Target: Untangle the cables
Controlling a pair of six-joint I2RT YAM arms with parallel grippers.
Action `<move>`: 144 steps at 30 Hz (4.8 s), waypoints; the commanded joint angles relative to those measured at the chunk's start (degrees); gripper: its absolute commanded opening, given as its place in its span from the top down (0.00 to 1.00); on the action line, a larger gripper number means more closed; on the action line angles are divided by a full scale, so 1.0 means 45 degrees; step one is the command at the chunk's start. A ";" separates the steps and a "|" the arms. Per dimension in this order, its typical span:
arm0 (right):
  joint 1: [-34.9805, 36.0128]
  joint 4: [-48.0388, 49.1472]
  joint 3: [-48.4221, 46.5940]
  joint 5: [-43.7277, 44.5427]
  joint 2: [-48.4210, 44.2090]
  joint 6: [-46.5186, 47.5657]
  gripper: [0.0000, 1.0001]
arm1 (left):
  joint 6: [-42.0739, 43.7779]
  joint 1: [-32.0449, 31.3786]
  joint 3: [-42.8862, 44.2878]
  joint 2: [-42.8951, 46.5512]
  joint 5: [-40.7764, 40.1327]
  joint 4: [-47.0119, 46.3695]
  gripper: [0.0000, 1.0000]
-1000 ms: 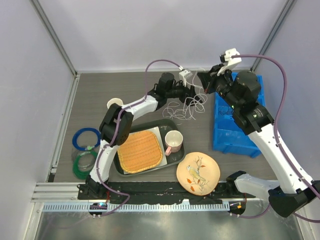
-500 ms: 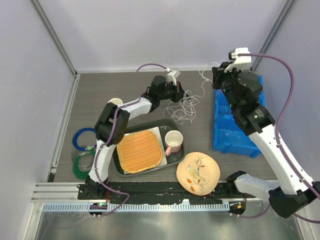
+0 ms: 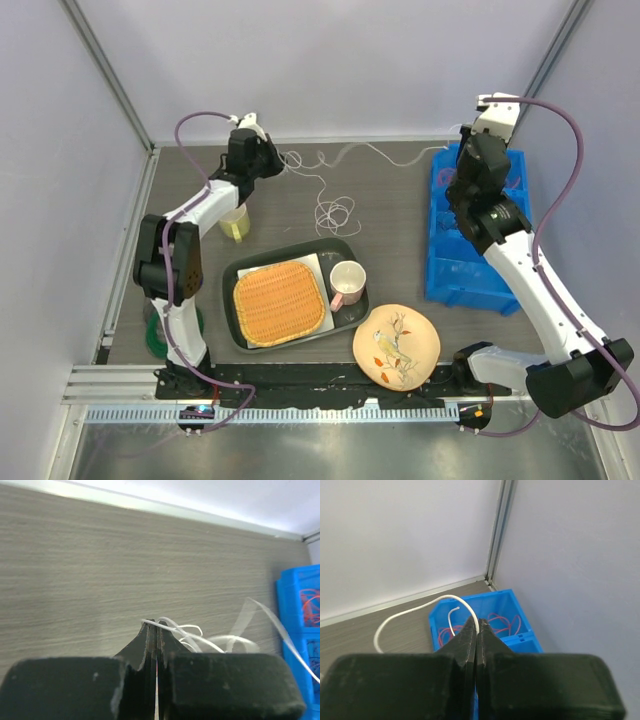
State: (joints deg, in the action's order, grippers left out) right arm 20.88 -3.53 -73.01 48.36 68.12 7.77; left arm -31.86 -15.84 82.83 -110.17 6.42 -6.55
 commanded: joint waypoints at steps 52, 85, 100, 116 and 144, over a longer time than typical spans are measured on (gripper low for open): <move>-0.1282 0.0062 -0.0570 -0.3225 -0.1894 -0.1432 0.99 | 0.1297 0.0044 0.1185 0.1531 0.1835 0.4111 0.00; -0.1282 0.3949 -0.5726 -0.7562 -0.1330 -0.2977 0.99 | 0.2352 -0.1598 -0.6765 0.9931 0.0821 0.2334 0.00; -0.1282 0.4671 -0.3015 -0.5106 -0.2577 -0.2410 0.99 | 0.2528 -0.1715 -0.6843 1.0107 0.0391 0.2373 0.00; -0.1282 0.3636 -0.2075 -0.0533 -0.3731 -0.0536 0.99 | 0.2450 -0.1735 -0.6668 0.9678 0.0508 0.2392 0.00; -0.1282 -0.0576 0.5658 0.2809 -0.7227 -0.7210 0.99 | 0.2567 -0.2203 -0.6628 0.9541 -0.0234 0.2705 0.00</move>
State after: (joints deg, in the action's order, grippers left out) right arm 15.05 4.67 -48.45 59.48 37.32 -11.14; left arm -21.63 -24.97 51.90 -66.87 6.79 6.33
